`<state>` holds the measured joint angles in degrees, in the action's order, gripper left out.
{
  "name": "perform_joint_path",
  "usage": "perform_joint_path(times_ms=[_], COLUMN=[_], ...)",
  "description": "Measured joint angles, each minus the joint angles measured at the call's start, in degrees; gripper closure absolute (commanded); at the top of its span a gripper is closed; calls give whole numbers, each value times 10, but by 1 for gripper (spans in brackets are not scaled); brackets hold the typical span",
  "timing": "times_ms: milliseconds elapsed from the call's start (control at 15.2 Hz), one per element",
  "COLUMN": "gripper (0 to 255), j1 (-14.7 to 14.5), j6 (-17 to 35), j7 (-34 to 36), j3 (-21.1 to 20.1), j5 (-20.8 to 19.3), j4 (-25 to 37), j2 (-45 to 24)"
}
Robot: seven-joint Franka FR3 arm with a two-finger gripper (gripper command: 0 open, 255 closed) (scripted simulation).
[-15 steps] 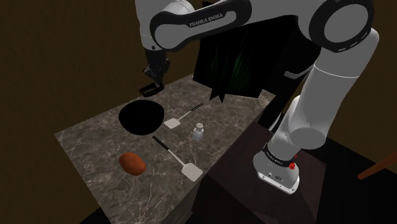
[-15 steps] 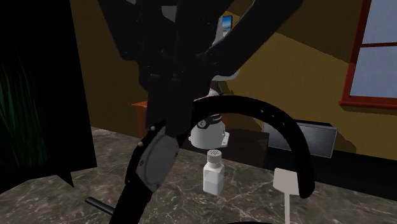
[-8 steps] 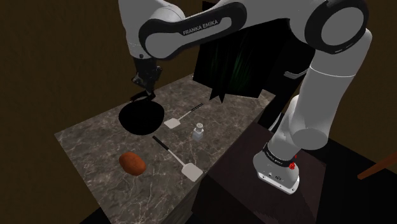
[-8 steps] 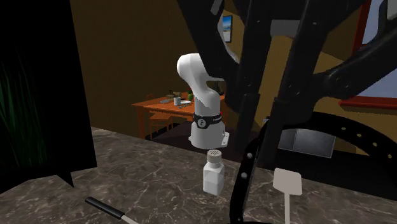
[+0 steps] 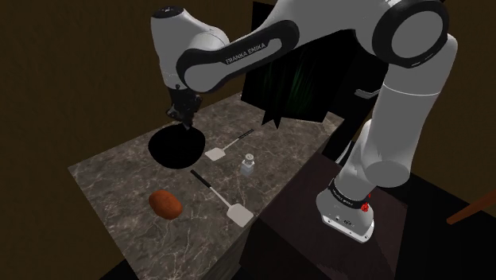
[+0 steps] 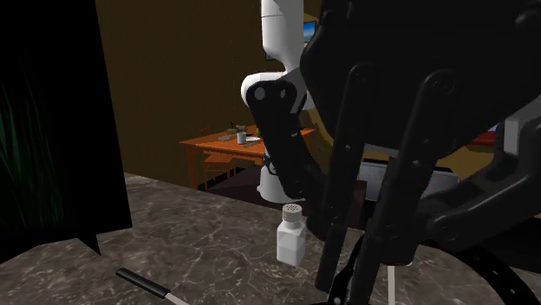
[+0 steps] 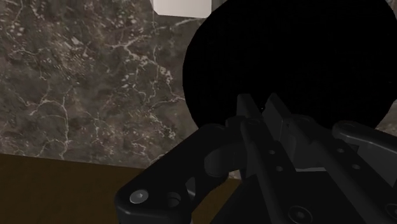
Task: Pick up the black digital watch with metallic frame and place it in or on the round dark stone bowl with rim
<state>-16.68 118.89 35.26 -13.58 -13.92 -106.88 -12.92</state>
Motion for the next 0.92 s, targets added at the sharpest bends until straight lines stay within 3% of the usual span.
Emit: perform_joint_path(times_ms=[462, 924], gripper=[255, 255], j1=[-1, -1], j6=[43, 49], j7=[13, 14], j3=[3, 4], j5=[-12, -13], j4=[-23, -25], j2=[-21, -23])
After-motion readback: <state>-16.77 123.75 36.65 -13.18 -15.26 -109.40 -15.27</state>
